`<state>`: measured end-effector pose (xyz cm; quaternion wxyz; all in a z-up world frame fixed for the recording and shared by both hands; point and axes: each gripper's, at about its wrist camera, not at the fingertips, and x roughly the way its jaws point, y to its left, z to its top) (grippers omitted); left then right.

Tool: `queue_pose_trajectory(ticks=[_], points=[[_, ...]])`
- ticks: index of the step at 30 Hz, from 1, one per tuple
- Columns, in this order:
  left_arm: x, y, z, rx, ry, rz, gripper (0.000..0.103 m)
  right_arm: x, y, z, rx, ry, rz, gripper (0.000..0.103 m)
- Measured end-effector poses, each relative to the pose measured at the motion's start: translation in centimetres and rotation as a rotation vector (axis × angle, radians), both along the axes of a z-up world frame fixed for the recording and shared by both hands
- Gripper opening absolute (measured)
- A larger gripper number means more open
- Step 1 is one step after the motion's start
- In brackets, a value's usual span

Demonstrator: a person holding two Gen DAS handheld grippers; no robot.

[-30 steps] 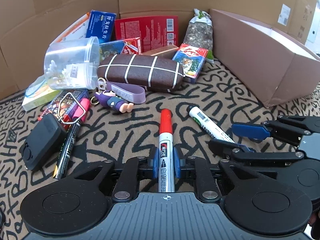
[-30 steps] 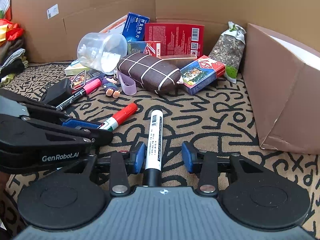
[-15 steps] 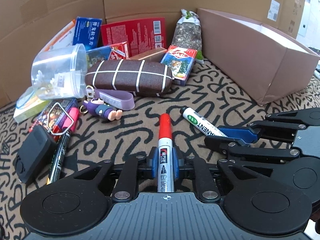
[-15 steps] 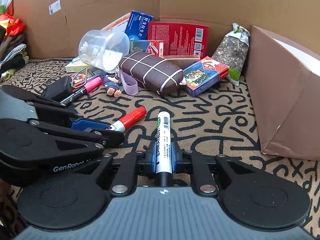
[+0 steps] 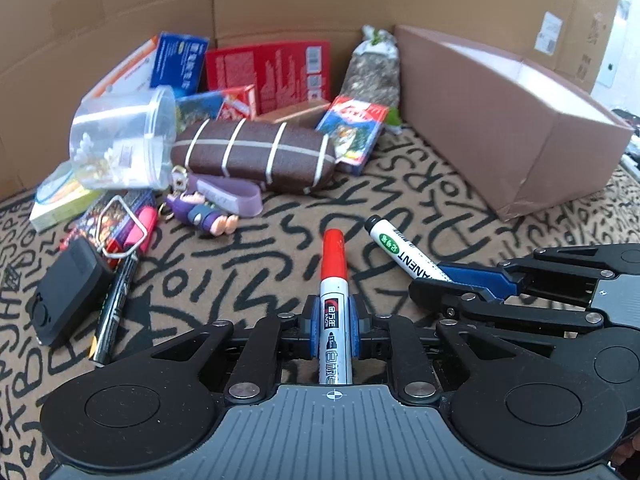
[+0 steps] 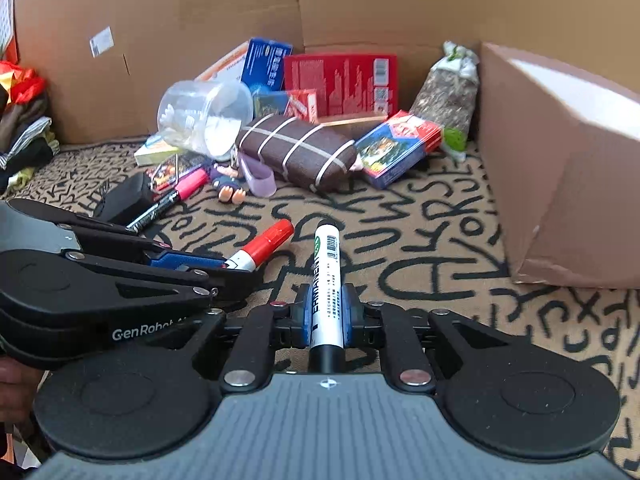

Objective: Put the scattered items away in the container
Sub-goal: 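Lift both markers off the rug with both grippers, then carry both markers over the pink box and lower them inside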

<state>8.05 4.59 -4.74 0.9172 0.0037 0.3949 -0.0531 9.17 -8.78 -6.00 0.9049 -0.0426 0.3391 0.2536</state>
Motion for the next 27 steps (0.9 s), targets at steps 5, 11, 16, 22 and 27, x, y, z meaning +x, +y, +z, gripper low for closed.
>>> queue_pose_trajectory(ticks=[5, 11, 16, 22, 27], points=[[0.0, -1.3, 1.5, 0.001, -0.037, -0.029, 0.011, -0.7, -1.3, 1.5, 0.018, -0.044, -0.034, 0.017], [0.3, -4.0, 4.7, -0.008, -0.122, -0.103, 0.011, -1.7, -3.9, 4.6, 0.035, -0.138, -0.096, 0.017], [0.8, -7.2, 7.6, -0.011, -0.204, -0.191, 0.011, -2.6, -6.7, 7.4, 0.038, -0.233, -0.175, 0.017], [2.8, -11.0, 10.1, -0.034, -0.249, -0.267, 0.011, -2.0, -9.8, 9.8, 0.037, -0.304, -0.272, 0.017], [5.1, -13.7, 11.6, -0.050, -0.261, -0.287, 0.011, -0.3, -12.0, 11.0, 0.030, -0.324, -0.332, 0.017]])
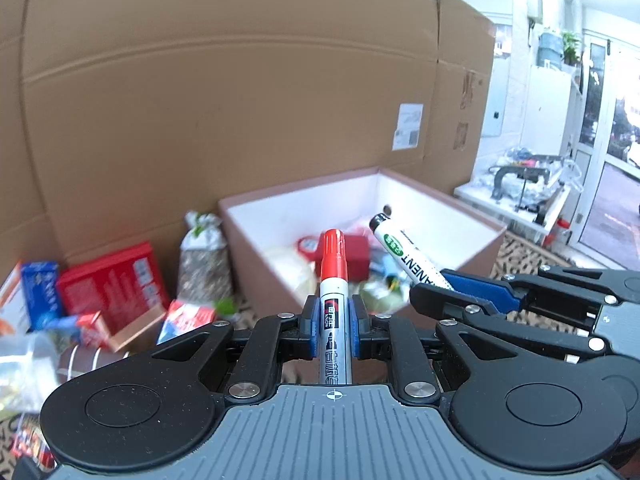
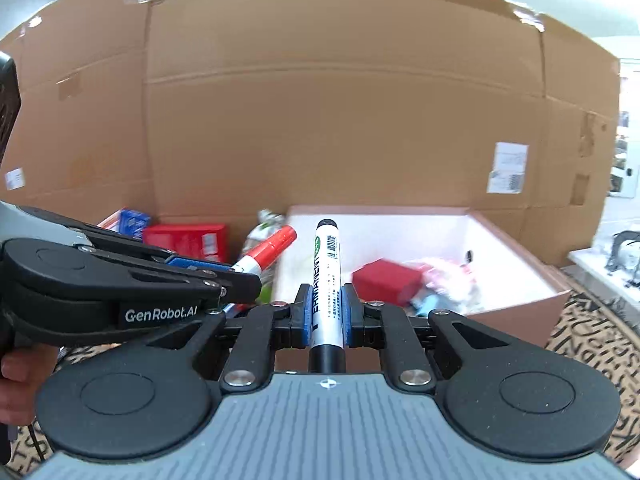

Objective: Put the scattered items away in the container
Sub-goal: 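Carry both markers over the pink box and lower them inside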

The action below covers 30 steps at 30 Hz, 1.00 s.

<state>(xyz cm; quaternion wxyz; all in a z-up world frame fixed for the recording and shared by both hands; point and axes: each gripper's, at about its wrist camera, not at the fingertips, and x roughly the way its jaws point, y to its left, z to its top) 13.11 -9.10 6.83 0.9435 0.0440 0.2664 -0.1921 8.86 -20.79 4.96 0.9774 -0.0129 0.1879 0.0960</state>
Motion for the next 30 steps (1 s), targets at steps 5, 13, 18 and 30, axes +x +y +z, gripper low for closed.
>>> queue_pose_trajectory(ticks=[5, 13, 18, 30], points=[[2.8, -2.1, 0.5, 0.002, -0.001, 0.002, 0.011, 2.3, -1.6, 0.5, -0.009, -0.002, -0.049, 0.017], [6.1, -3.9, 0.4, 0.015, -0.004, 0.007, 0.011, 5.3, -3.9, 0.4, 0.009, 0.013, -0.091, 0.017], [7.8, -4.5, 0.3, 0.016, -0.009, 0.004, 0.011, 7.1, -4.3, -0.2, -0.007, 0.029, -0.101, 0.017], [10.6, -5.9, -1.3, 0.027, 0.020, -0.022, 0.011, 10.7, -4.3, -1.8, -0.015, 0.067, -0.090, 0.018]])
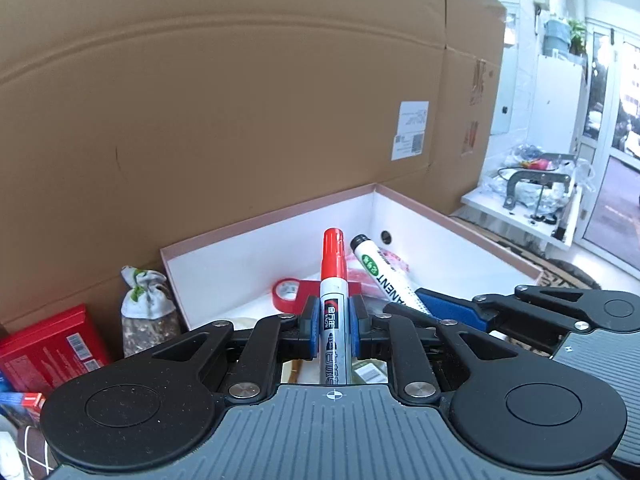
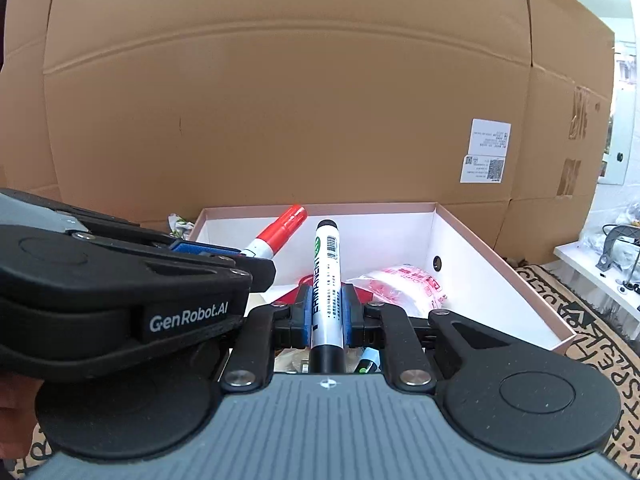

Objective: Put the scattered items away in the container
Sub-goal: 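Carry both markers over the pink box and lower them inside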

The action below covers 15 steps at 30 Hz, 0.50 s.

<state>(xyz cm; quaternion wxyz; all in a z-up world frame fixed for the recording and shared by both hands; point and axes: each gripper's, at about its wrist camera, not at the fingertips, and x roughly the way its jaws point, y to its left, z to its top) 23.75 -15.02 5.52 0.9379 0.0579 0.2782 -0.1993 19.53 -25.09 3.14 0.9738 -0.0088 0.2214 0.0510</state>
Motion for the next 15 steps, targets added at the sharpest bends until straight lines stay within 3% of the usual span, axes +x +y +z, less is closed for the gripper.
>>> queue_pose_trajectory(ticks=[15], points=[[3.1, -0.5, -1.9, 0.038, 0.040, 0.039, 0.011, 2.2, -1.5, -1.8, 0.013, 0.041, -0.053, 0.017]])
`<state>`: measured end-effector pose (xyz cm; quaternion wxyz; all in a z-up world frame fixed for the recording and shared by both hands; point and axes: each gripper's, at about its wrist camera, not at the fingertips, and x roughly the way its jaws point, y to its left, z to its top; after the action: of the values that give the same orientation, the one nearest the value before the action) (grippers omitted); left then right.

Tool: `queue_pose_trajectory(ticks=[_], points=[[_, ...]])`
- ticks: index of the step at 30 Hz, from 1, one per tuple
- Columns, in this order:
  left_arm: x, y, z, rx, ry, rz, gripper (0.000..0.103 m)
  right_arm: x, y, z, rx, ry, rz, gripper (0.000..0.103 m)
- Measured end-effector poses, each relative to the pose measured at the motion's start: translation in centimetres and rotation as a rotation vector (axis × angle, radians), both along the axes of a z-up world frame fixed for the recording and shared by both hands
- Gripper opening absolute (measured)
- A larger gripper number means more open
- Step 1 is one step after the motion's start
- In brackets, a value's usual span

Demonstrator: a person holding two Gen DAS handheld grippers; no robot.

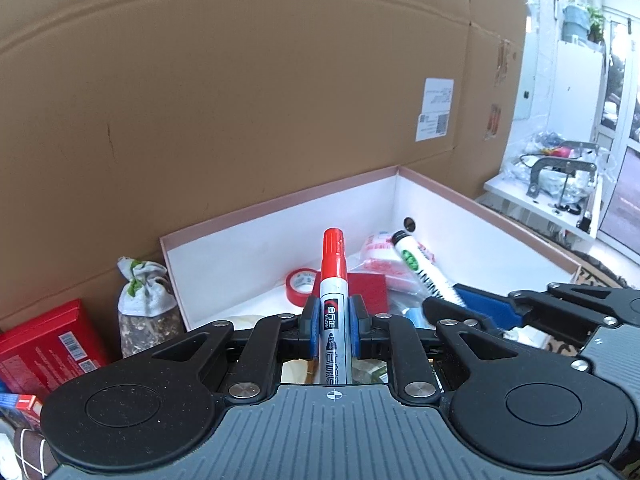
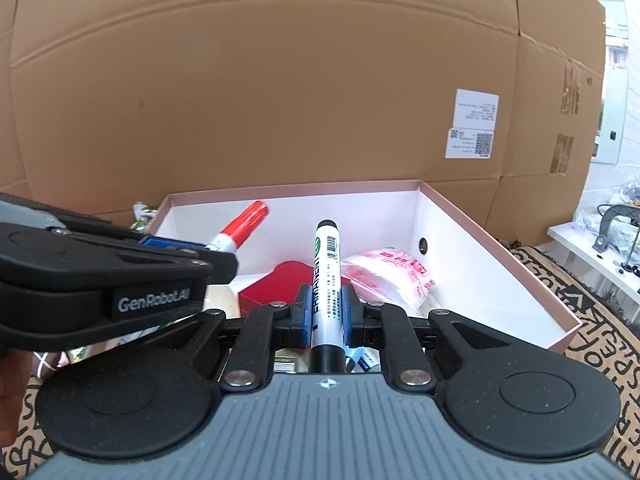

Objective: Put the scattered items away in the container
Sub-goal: 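Carry both markers over the pink box and lower them inside, then open both grippers to drop the markers into the pink box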

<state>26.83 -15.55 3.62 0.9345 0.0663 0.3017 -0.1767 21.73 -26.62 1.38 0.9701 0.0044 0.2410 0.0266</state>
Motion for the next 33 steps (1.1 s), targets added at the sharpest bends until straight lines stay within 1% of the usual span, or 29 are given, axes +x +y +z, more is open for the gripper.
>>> queue_pose_trajectory(ticks=[12, 19, 21, 22, 23, 24, 25, 26, 27, 28, 29, 31, 33], points=[[2.7, -0.6, -2.5, 0.041, 0.055, 0.031, 0.011, 2.2, -1.9, -1.5, 0.033, 0.028, -0.046, 0.017], [3.2, -0.6, -2.4, 0.045, 0.053, 0.036, 0.012, 3.1, -2.3, -2.0, 0.039, 0.037, -0.053, 0.017], [3.2, -0.7, -2.4, 0.046, 0.056, 0.035, 0.014, 3.3, -2.4, -2.1, 0.042, 0.039, -0.056, 0.017], [3.2, -0.7, -2.5, 0.049, 0.057, 0.032, 0.023, 3.4, -2.4, -2.2, 0.045, 0.039, -0.058, 0.018], [3.1, -0.7, -2.4, 0.049, 0.057, 0.026, 0.036, 3.4, -2.5, -2.2, 0.050, 0.036, -0.059, 0.018], [2.9, -0.6, -2.3, 0.042, 0.044, 0.021, 0.056, 3.3, -2.5, -2.2, 0.056, 0.026, -0.061, 0.037], [2.6, -0.5, -2.1, 0.039, 0.022, 0.027, 0.065, 3.1, -2.6, -2.2, 0.061, 0.018, -0.069, 0.044], [2.2, -0.3, -1.9, 0.041, -0.020, 0.053, 0.081, 2.8, -2.8, -2.1, 0.054, 0.002, -0.092, 0.050], [1.8, -0.1, -1.6, 0.040, -0.068, 0.076, 0.094, 2.6, -3.0, -2.0, 0.048, -0.015, -0.114, 0.054], [1.4, 0.2, -1.4, 0.034, -0.110, 0.087, 0.098, 2.3, -3.2, -1.9, 0.043, -0.030, -0.135, 0.057], [1.1, 0.4, -1.2, 0.025, -0.140, 0.088, 0.102, 2.1, -3.5, -1.8, 0.058, -0.031, -0.136, 0.064], [0.8, 0.5, -0.9, 0.011, -0.145, 0.076, 0.103, 1.8, -4.0, -1.6, 0.083, -0.030, -0.135, 0.068], [0.7, 0.5, -0.7, 0.005, -0.129, 0.071, 0.103, 1.4, -3.9, -1.5, 0.084, -0.031, -0.136, 0.077]])
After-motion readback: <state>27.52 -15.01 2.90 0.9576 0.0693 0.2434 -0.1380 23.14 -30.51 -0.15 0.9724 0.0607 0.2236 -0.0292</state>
